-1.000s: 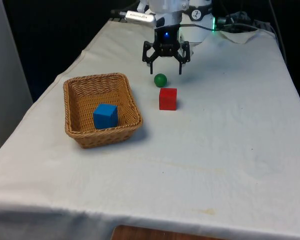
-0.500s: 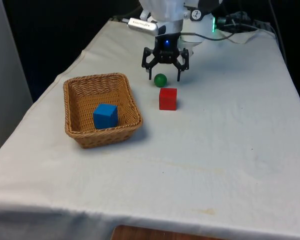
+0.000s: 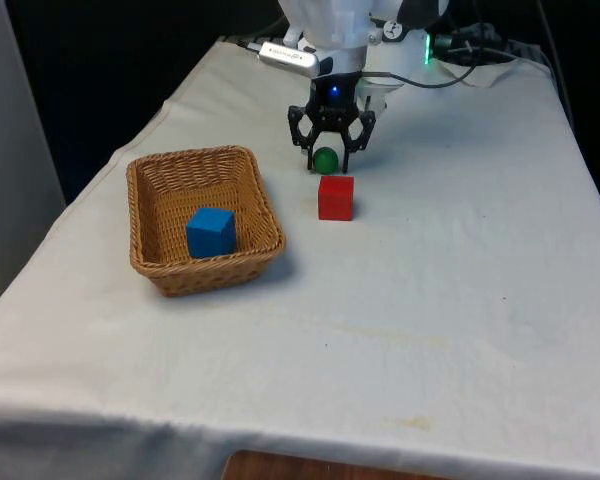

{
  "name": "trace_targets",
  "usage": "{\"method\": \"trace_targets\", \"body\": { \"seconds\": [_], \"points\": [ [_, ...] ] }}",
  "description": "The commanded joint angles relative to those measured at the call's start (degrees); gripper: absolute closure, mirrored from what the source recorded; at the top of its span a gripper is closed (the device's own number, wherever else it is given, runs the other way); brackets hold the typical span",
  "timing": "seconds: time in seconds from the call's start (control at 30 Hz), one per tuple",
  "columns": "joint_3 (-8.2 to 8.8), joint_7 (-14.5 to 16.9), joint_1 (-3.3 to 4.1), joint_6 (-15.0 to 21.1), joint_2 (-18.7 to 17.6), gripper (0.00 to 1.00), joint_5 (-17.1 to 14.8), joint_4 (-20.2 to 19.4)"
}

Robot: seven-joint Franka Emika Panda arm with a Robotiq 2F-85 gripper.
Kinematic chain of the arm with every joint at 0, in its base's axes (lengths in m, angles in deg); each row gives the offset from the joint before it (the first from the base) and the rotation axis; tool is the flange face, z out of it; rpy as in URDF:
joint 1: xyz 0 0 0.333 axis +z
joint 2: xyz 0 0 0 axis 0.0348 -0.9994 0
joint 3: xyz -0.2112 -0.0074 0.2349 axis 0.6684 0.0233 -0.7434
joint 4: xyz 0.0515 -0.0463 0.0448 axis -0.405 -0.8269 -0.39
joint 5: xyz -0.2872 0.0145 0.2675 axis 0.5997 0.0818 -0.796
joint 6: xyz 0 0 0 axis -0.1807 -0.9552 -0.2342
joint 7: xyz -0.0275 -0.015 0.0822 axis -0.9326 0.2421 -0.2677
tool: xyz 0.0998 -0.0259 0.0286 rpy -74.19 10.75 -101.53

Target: Place all non-red objects into the basket.

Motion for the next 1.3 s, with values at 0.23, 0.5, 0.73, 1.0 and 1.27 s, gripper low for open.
{"method": "trace_targets", "body": {
  "seconds": [0.23, 0.5, 0.73, 1.0, 1.27],
  "points": [
    [-1.43, 0.8, -0.97, 0.3, 1.1, 1.00, -1.2, -0.5],
    [0.74, -0.2, 0.06, -1.1, 2.4, 1.00, 0.3, -0.5],
    [2.06, -0.9, 0.40, -3.0, 5.3, 1.00, 1.6, -0.7],
    [2.29, -1.4, 0.11, -6.5, 9.2, 1.00, 2.6, 0.2],
    [2.23, -1.4, -0.11, -10.7, 11.6, 1.00, 3.0, 2.6]
  ]
}}
